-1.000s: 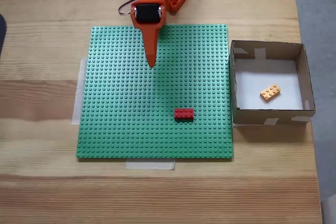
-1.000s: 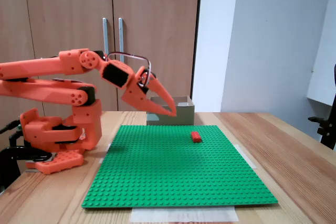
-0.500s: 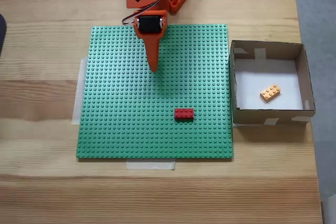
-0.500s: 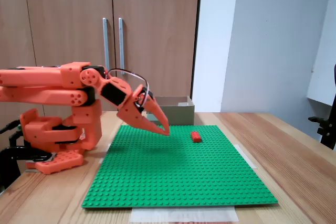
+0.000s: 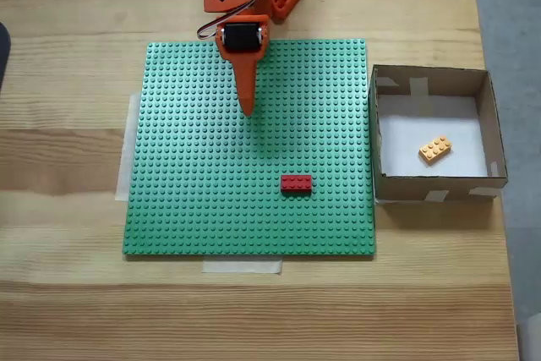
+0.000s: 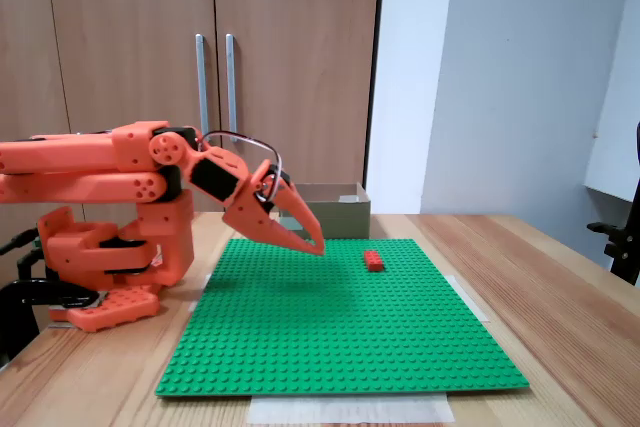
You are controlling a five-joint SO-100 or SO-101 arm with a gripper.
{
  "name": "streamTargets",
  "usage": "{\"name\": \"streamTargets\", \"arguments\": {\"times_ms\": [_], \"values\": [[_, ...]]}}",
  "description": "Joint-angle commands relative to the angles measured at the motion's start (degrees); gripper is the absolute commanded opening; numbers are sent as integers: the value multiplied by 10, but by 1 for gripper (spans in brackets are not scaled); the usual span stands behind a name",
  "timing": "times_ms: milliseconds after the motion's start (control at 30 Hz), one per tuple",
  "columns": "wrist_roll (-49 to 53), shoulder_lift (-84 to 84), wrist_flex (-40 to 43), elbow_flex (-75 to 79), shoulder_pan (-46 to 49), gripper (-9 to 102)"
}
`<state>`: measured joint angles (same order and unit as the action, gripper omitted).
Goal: Pick the yellow lego block and put it in the box.
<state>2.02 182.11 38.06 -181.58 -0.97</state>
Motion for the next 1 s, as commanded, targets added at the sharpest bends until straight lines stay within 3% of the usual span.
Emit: {"name": "streamTargets", "arguments": {"times_ms": [0, 967], "values": [[4, 7, 4, -5, 0, -1], [10, 48, 71, -9, -2, -1]]}}
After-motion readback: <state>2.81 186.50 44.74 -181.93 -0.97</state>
